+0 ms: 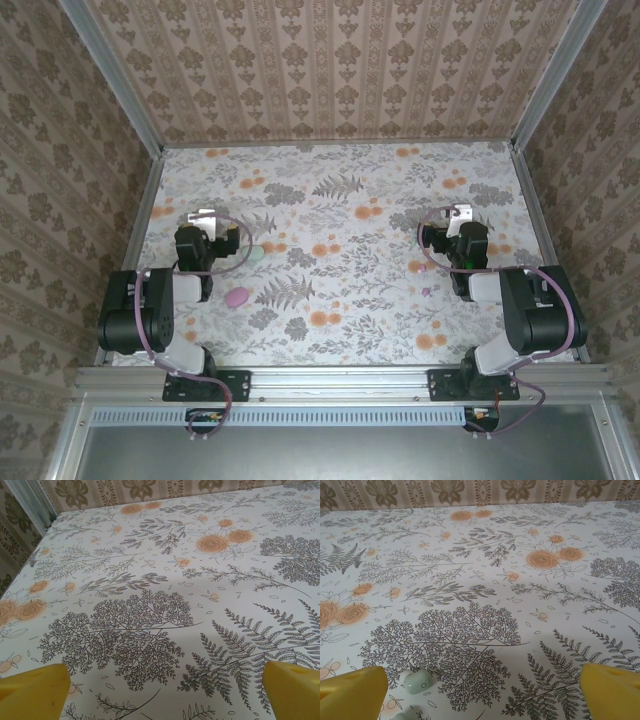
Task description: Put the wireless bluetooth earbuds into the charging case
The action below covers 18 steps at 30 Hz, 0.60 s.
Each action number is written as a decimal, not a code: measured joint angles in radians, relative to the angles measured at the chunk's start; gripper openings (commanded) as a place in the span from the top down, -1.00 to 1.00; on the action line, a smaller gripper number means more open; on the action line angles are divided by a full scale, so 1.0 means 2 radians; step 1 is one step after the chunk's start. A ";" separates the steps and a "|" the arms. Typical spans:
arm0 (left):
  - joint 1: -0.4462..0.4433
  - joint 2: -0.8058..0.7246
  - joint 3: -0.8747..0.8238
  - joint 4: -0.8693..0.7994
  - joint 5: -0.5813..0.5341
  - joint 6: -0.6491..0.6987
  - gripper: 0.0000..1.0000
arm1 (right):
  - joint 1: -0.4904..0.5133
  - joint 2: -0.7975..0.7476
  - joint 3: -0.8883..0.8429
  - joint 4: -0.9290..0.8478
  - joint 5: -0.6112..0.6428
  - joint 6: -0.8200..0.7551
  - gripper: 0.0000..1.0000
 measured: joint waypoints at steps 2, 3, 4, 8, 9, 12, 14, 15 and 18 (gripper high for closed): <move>0.000 -0.003 0.007 -0.019 0.004 0.000 -0.92 | 0.000 -0.004 0.010 -0.027 0.000 0.000 -1.00; 0.001 -0.009 0.012 -0.036 0.005 0.000 -0.93 | 0.000 -0.010 0.020 -0.054 0.000 0.000 -1.00; 0.002 -0.019 0.020 -0.062 0.006 -0.002 -0.93 | 0.001 -0.021 0.039 -0.096 0.000 0.001 -1.00; 0.012 -0.061 0.089 -0.186 0.007 -0.037 -0.84 | 0.001 -0.059 0.152 -0.261 -0.002 0.014 -1.00; 0.016 -0.066 0.111 -0.216 0.009 -0.050 -0.81 | 0.001 -0.068 0.177 -0.291 -0.007 0.017 -1.00; 0.025 -0.067 0.179 -0.312 0.019 -0.089 -0.70 | 0.001 -0.093 0.226 -0.361 -0.040 0.032 -1.00; 0.027 -0.061 0.217 -0.374 0.034 -0.113 -0.64 | 0.001 -0.101 0.238 -0.394 -0.071 0.049 -1.00; 0.026 -0.056 0.230 -0.399 0.042 -0.121 -0.63 | 0.002 -0.101 0.240 -0.408 -0.084 0.056 -0.99; 0.023 -0.034 0.253 -0.467 0.068 -0.148 -0.56 | 0.006 -0.092 0.241 -0.448 -0.116 0.081 -0.98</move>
